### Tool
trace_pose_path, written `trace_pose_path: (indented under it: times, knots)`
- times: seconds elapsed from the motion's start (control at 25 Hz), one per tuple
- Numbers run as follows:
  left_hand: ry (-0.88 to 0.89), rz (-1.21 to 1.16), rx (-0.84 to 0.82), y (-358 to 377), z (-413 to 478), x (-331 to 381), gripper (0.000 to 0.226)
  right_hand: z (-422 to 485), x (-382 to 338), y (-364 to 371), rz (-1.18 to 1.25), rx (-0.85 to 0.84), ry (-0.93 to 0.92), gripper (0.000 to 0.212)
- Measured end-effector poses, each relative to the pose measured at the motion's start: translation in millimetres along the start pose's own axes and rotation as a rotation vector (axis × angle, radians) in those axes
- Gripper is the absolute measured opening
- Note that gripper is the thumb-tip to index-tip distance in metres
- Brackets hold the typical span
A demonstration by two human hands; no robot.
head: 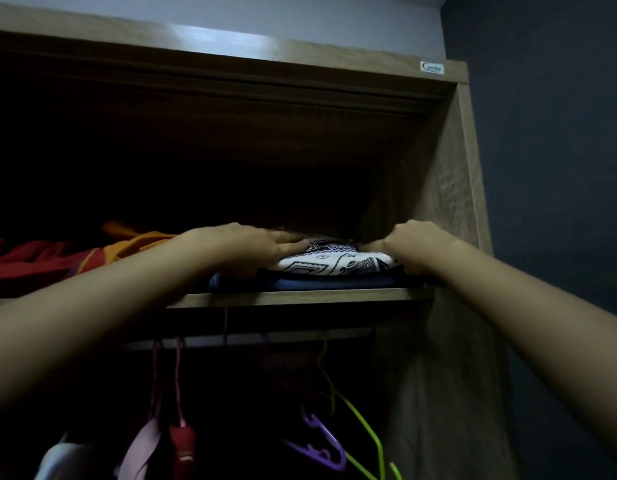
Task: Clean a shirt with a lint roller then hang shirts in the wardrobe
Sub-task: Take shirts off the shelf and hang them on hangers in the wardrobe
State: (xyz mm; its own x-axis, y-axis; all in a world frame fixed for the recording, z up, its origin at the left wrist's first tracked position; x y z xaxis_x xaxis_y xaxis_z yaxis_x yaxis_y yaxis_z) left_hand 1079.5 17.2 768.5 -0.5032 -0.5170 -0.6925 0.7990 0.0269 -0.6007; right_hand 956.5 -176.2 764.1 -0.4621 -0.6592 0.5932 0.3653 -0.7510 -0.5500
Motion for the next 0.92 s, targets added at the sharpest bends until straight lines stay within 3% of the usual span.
trace_pose_path:
  times: [0.16,0.24,0.4,0.48,0.6,0.68,0.8,0.84,0.92]
  knots:
    - [-0.045,-0.218,-0.118,-9.9,-15.0,-13.0,0.082,-10.4,-3.5,-4.1,0.012,-0.164,-0.001,0.088]
    - [-0.027,-0.201,-0.091,-6.1,-19.2,-21.0,0.078,-10.0,-2.8,1.8,-0.016,-0.154,-0.010,0.084]
    - [-0.008,-0.155,0.117,3.6,-33.4,-26.8,0.077,0.6,1.9,14.7,-0.101,0.012,-0.049,0.062]
    - [-0.006,-0.115,-0.023,6.9,-41.3,-20.4,0.089,0.3,0.2,17.6,-0.183,0.036,-0.048,0.058]
    - [-0.052,-0.352,-0.227,-3.6,-47.3,-16.2,0.089,-9.3,-4.0,11.6,-0.214,0.018,-0.049,0.071]
    - [-0.092,-0.522,-0.067,-18.2,-43.6,-21.9,0.070,-12.6,-3.5,1.2,-0.015,-0.007,-0.060,0.082]
    - [-0.056,-0.542,0.304,-20.9,-33.5,-14.7,0.045,-11.9,-3.2,-2.7,0.299,-0.044,-0.076,0.075]
    - [-0.037,-0.535,0.318,-14.0,-28.5,-9.0,0.048,-11.3,-2.9,-1.0,0.332,-0.038,-0.093,0.070]
    - [-0.055,-0.566,0.186,6.3,-19.0,-0.5,0.056,-11.2,-4.1,-0.2,0.329,-0.001,-0.120,0.063]
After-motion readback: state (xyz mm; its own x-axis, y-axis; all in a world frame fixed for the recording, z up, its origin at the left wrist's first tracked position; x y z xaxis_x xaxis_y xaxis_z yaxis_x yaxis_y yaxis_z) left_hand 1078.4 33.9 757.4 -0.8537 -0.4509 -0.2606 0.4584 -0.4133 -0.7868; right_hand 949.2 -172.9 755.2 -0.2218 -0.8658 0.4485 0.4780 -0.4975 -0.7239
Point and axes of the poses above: each hand's wrist, its own z-axis towards the middle knuckle, its own y-axis out of the palm, x = y × z, the point moved 2 cm from there along z, towards the middle knuckle, and after that the axes turned 7 degrees about x, right-handed, at the moved point
